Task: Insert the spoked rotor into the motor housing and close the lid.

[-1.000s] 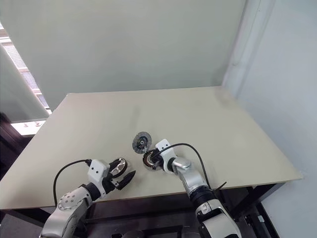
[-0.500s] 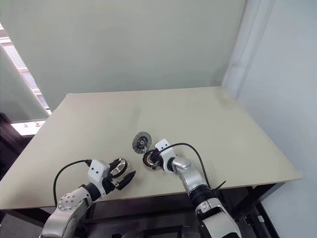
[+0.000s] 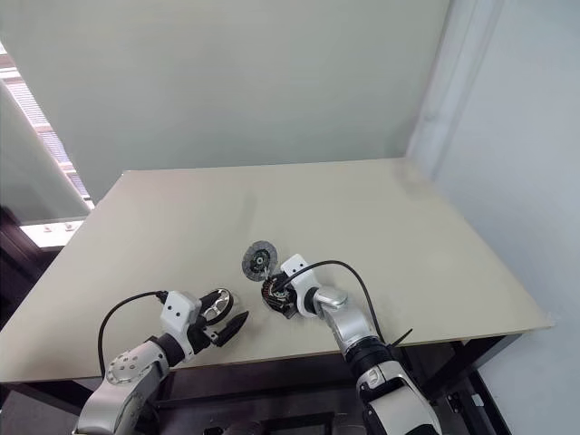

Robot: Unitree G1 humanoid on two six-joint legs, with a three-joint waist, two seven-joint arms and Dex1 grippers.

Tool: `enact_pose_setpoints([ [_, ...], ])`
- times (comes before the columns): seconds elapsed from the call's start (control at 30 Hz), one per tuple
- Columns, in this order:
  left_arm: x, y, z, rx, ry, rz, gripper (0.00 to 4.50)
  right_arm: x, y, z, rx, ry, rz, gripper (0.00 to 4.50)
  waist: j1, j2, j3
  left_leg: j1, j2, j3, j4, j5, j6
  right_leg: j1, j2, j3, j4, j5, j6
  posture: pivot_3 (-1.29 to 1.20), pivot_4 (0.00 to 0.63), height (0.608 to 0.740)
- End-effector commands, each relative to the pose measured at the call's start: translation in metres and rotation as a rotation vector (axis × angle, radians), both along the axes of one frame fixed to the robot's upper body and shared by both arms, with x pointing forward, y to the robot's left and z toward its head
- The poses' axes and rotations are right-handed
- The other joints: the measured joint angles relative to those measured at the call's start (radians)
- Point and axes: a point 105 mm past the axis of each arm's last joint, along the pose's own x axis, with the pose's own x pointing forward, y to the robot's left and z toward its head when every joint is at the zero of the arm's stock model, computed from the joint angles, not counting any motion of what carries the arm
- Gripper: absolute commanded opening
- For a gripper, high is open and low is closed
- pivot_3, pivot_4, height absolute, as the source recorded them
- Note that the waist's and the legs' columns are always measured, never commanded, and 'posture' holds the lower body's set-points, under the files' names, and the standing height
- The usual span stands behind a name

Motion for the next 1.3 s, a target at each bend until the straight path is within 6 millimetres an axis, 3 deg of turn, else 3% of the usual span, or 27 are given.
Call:
enact_pose_setpoints([
  [0.03,0.004,-0.002,0.015,-0.002,-0.066,-0.014,4.5,0.003,0.004,0.024,0.085,-0.048,-0.002,4.45,0.0,0.0,0.0,0.0,0.0,0.0,0.0,0.0,0.0,0.0,0.0,0.0,0.0,0.0,0.0,0.0,0.0,0.74],
  [0.07,0.005,-0.003,0.015,-0.003,-0.066,-0.015,4.5,0.003,0.005,0.031,0.11,-0.053,-0.002,4.45,0.0,0.0,0.0,0.0,0.0,0.0,0.0,0.0,0.0,0.0,0.0,0.0,0.0,0.0,0.0,0.0,0.0,0.74],
  [0.17,0.005,-0.003,0.015,-0.004,-0.066,-0.016,4.5,0.002,0.004,0.042,0.142,-0.073,-0.005,3.82,0.0,0.0,0.0,-0.001,0.0,0.0,0.0,0.0,0.0,-0.001,0.0,0.0,0.0,0.0,0.0,0.0,0.0,0.74],
  [0.37,0.006,-0.004,0.014,-0.006,-0.065,-0.019,4.5,0.004,0.002,0.052,0.132,-0.122,-0.02,1.63,0.0,0.0,0.0,-0.001,0.0,0.0,0.0,0.0,0.0,-0.001,0.0,0.0,0.0,0.0,0.0,0.0,0.0,0.74],
  [0.53,0.005,-0.003,0.014,-0.005,-0.066,-0.018,4.5,0.004,0.005,0.033,0.074,-0.09,-0.023,0.03,0.0,0.0,0.0,-0.001,0.0,0.0,0.0,0.0,0.0,-0.001,0.0,0.0,0.0,0.0,0.0,0.0,0.0,0.74],
  [0.7,0.004,-0.001,0.015,-0.002,-0.068,-0.009,4.5,0.0,0.003,0.001,-0.005,-0.028,-0.028,0.03,0.0,0.0,0.0,-0.001,0.0,0.0,0.0,0.0,0.0,-0.001,0.0,0.0,0.0,0.0,0.0,0.0,0.0,0.74],
  [0.8,0.002,0.001,0.015,-0.001,-0.068,-0.002,4.5,-0.001,0.002,-0.006,-0.01,-0.017,-0.031,0.03,0.0,0.0,0.0,0.0,0.0,0.0,0.0,0.0,0.0,-0.001,0.0,0.0,0.0,0.0,0.0,0.0,0.0,0.74],
  [1.2,-0.01,0.007,0.015,-0.093,-0.016,0.068,4.5,0.0,0.005,0.038,0.119,-0.114,0.014,0.03,0.0,0.0,0.0,-0.001,0.0,0.0,0.0,0.0,0.0,-0.002,0.0,0.0,0.0,0.0,0.0,0.0,0.0,0.74],
  [1.3,-0.02,0.008,0.018,-0.252,0.054,0.128,4.5,-0.004,0.005,0.045,0.137,-0.137,0.038,0.03,0.0,0.0,0.0,-0.001,0.0,0.0,0.0,0.0,0.0,-0.002,0.0,0.0,0.0,0.0,0.0,0.0,0.0,0.74],
])
